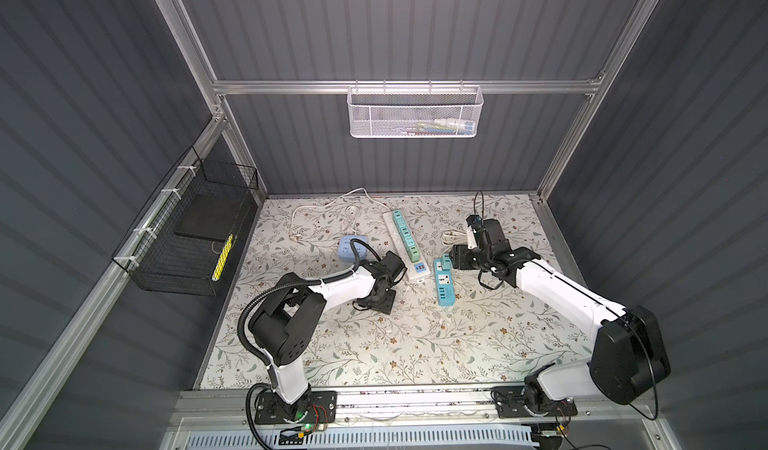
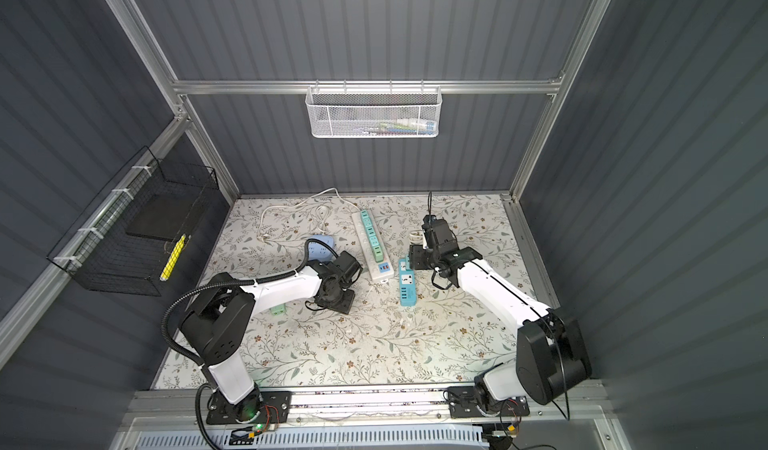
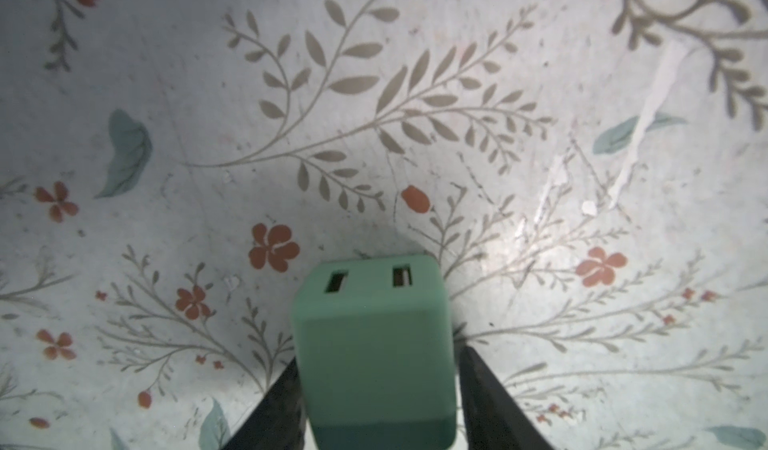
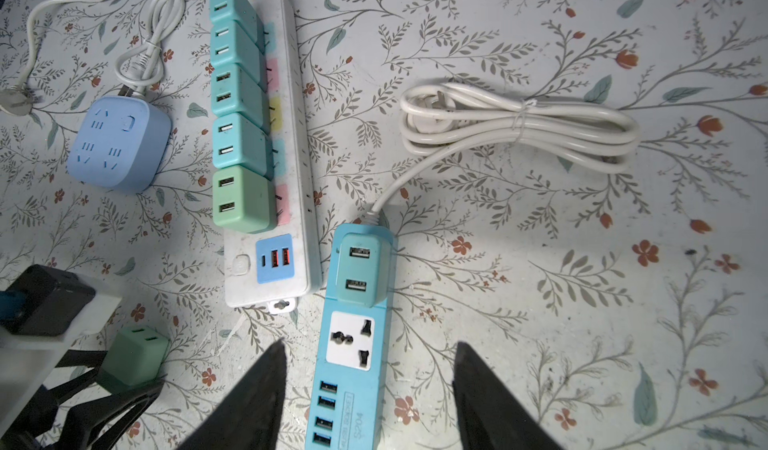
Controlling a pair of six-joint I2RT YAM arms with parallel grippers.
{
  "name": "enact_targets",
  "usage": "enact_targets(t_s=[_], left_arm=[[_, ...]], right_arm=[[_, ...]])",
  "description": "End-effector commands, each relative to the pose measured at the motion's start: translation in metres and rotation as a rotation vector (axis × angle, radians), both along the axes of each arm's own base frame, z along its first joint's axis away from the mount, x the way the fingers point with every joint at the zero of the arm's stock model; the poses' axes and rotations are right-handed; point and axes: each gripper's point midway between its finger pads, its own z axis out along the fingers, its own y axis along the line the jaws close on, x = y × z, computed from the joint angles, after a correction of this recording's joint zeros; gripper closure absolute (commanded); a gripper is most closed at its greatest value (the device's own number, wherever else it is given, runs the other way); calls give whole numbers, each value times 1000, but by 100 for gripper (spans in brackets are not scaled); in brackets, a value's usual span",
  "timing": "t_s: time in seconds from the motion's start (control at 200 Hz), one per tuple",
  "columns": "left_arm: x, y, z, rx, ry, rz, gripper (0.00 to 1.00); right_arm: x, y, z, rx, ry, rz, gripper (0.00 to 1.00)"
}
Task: Insert the plug
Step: 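Lift the light-green adapter with the left gripper and carry it toward the right gripper, then close the right gripper on the green adapter while the left gripper holds it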
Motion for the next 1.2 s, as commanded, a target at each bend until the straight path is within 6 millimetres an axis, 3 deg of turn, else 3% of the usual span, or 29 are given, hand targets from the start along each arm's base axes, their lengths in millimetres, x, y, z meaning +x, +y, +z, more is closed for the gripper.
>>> enact_targets(t_s=[0.0, 0.09, 0.255, 0.395, 0.495, 0.625, 0.73, 0.876, 1.101, 1.196], left_arm=[[-8, 15, -7, 54, 22, 2, 46], [0, 11, -7, 46, -4, -10, 47], [7, 7, -8, 47, -10, -37, 57], [15, 1, 5, 13, -66, -68, 68], [26, -12, 31, -69, -162, -107, 71], [47, -30, 79, -190, -370, -131, 72], [60, -42, 120, -286, -549, -141, 75], [58, -66, 167, -425, -774, -251, 73], [49, -86, 192, -479, -916, -390, 72], [46, -90, 196, -493, -932, -431, 73]], right_arm=[[2, 2, 9, 5, -12, 14, 36], [2, 2, 9, 6, -12, 14, 36], [-1, 1, 11, 5, -13, 15, 36], [-6, 1, 14, 14, -12, 17, 36], [-10, 3, 17, 31, -4, 25, 36], [-14, 8, 29, 76, -13, 42, 36], [-21, 24, 50, 178, -52, 107, 36], [-31, 47, 80, 343, -95, 192, 40], [-34, 81, 97, 449, -54, 314, 61], [-37, 97, 103, 481, -47, 376, 62]])
